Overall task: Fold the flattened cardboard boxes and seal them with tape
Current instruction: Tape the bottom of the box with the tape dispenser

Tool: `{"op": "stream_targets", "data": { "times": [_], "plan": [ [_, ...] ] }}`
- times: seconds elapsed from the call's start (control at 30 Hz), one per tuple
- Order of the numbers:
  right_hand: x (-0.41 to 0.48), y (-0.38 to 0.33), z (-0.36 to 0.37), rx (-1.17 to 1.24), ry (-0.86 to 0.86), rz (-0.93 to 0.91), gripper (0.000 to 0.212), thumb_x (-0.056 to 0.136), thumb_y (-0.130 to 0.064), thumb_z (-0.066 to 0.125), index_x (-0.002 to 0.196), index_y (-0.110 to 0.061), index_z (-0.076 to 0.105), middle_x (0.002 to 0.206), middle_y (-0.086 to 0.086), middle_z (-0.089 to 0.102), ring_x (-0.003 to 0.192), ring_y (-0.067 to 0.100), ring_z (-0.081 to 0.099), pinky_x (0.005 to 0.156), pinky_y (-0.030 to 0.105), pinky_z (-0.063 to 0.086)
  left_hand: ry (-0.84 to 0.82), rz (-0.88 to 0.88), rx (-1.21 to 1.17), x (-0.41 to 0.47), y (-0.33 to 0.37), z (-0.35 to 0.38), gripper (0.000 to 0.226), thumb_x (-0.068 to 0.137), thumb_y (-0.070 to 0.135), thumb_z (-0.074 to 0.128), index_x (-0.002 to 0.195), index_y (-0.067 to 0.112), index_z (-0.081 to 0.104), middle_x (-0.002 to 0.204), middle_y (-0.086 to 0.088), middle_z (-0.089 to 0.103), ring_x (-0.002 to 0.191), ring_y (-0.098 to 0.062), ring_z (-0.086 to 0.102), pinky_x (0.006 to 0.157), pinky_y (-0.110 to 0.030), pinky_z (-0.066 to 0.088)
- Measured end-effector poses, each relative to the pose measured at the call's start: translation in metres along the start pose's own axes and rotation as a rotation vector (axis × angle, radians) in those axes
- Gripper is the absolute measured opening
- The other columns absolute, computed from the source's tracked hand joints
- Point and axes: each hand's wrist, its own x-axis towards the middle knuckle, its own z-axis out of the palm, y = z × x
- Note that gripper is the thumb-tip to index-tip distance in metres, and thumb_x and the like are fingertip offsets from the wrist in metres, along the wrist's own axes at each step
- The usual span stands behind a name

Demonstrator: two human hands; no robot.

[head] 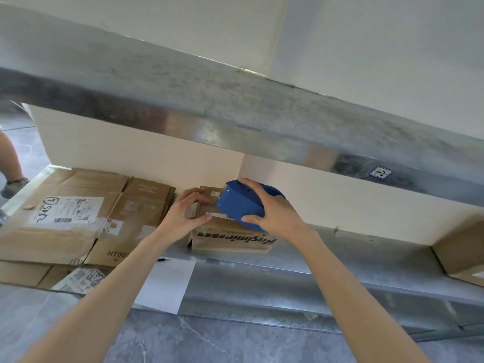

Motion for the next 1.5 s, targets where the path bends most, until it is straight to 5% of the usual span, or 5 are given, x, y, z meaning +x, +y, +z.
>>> {"op": "stream_targets", "data": {
  "times": [0.2,0.47,0.73,1.0,1.5],
  "plan": [
    [0.005,0.002,0.006,-0.054,-0.031,0.013,0.079,0.093,-0.044,0.064,0.148,-0.056,0.009,0.107,-0.001,0.063,0.089,0.021,0.059,0.09,0.043,0.048,-0.06,0.003,-0.019,0.004,0.001,0.006,0.026,0.084,0.02,0.08,0.106,0.021,0.066,0.139,0.008,0.049,0.132,-0.005,0.045,0.102,-0.01,0.031],
    [0.001,0.007,0.014,-0.227,0.034,-0.041,0.074,0.095,-0.048,0.053,0.15,-0.054,0.004,0.055,-0.009,0.044,0.05,0.007,0.046,0.051,0.021,0.034,-0.055,0.0,0.0,0.007,-0.001,0.006,0.027,0.084,0.014,0.078,0.108,0.02,0.066,0.141,0.01,0.048,0.131,-0.005,0.047,0.098,-0.007,0.034],
    [0.001,0.011,0.013,-0.27,0.01,-0.083,0.075,0.095,-0.05,0.055,0.146,-0.058,0.0,0.063,-0.019,0.037,0.053,0.0,0.041,0.052,0.02,0.028,-0.07,-0.041,-0.046,0.001,0.003,-0.001,0.035,0.085,0.013,0.077,0.115,0.028,0.067,0.14,0.014,0.046,0.126,-0.003,0.048,0.097,-0.034,0.053],
    [-0.002,0.014,0.014,-0.316,0.062,-0.085,0.071,0.097,-0.054,0.05,0.15,-0.054,0.002,0.09,-0.008,0.059,0.063,0.01,0.046,0.056,0.024,0.033,-0.076,-0.026,0.017,-0.003,0.013,0.006,0.045,0.086,0.017,0.077,0.127,0.022,0.062,0.146,0.008,0.044,0.129,-0.01,0.048,0.106,-0.03,0.042],
    [0.015,0.005,0.026,-0.17,0.039,-0.084,0.07,0.095,-0.05,0.056,0.147,-0.057,0.01,0.067,-0.021,0.038,0.055,0.001,0.042,0.052,0.019,0.027,-0.113,-0.069,0.061,-0.002,-0.002,-0.019,0.041,0.085,0.019,0.078,0.121,0.032,0.064,0.144,0.018,0.044,0.12,0.016,0.044,0.101,-0.015,0.031]
  ]
}}
